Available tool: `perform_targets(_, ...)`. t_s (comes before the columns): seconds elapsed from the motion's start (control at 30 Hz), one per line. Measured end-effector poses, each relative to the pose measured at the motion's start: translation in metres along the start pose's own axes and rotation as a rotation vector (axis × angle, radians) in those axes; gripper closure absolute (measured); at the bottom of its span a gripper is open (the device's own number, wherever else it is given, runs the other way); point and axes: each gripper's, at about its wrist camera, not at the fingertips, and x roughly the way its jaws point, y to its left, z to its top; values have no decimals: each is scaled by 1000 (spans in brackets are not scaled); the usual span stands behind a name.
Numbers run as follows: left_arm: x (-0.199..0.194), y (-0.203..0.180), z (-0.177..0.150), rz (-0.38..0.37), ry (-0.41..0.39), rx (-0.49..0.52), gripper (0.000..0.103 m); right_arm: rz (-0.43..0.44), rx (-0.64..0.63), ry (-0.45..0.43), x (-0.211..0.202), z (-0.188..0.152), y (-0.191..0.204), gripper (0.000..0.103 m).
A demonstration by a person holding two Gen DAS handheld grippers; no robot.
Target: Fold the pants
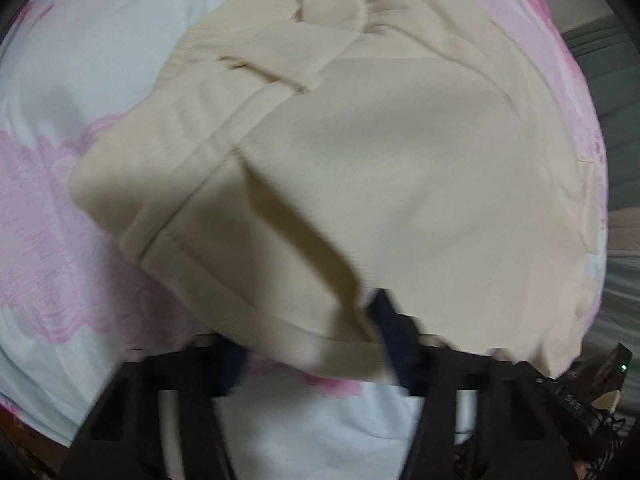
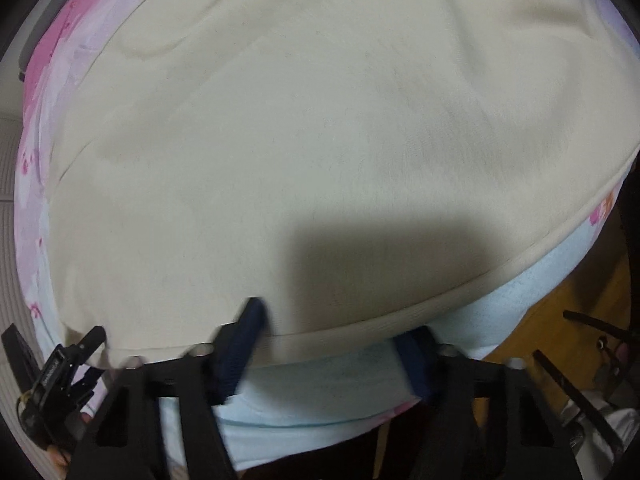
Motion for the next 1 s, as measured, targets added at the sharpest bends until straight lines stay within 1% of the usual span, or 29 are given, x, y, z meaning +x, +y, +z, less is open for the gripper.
perform_targets(0.03, -3, -2, 1, 11, -8, 10, 67, 0, -12, 1, -3, 1, 1, 68)
perform_targets(0.07, -8, -5, 1, 19, -18, 20, 74, 3, -34, -1, -7, 3, 4, 74)
perform_targets(0.1, -15, -8, 2, 21, -28, 30, 76, 4, -48, -6, -12, 4, 7, 79)
perform_targets(0.13, -23, -11, 2, 19, -39, 35, 82, 6, -64, -20, -21, 7, 9, 82)
perform_targets(0.17, -33, -13, 2, 17, -55, 38, 86, 14, -72, -34, -30, 8, 11, 83)
perform_targets(0.27, -65, -21, 1, -19, -114, 63, 87, 43, -108, -107, -69, 15, 19, 86)
perform_targets(0.33, -85, -29, -1, -24, -160, 96, 88, 63, -128, -160, -94, 24, 22, 87)
perform_targets(0.4, -105, -37, -5, -25, -213, 115, 89, 103, -140, -216, -124, 38, 31, 87)
perform_targets(0.47, -128, -54, 2, -35, -267, 106, 90, 145, -150, -254, -148, 46, 34, 88)
perform_targets(0.5, -136, -57, 9, -44, -294, 90, 90, 158, -161, -273, -158, 50, 38, 88)
perform_targets(0.53, -142, -59, 19, -50, -316, 72, 90, 167, -181, -295, -165, 65, 46, 88)
perform_targets(0.57, -149, -64, 29, -63, -344, 45, 90, 171, -199, -311, -171, 71, 53, 88)
perform_targets(0.6, -156, -67, 33, -69, -360, 27, 90, 181, -213, -323, -174, 80, 52, 88)
perform_targets(0.67, -165, -79, 53, -64, -396, 0, 90, 194, -247, -339, -179, 114, 77, 89)
perform_targets(0.8, -164, -100, 102, 0, -453, -32, 91, 226, -297, -335, -180, 176, 106, 89)
perform_targets(0.83, -163, -105, 114, 22, -462, -38, 91, 229, -314, -332, -176, 181, 119, 89)
perform_targets(0.87, -159, -106, 120, 39, -466, -43, 91, 235, -340, -333, -175, 202, 130, 89)
perform_targets(0.9, -155, -109, 133, 61, -468, -49, 91, 237, -349, -332, -174, 202, 136, 89)
perform_targets(0.93, -150, -112, 147, 79, -466, -62, 91, 245, -362, -326, -171, 219, 145, 89)
perform_targets(1.0, -141, -114, 169, 114, -447, -88, 91, 252, -382, -305, -164, 240, 155, 89)
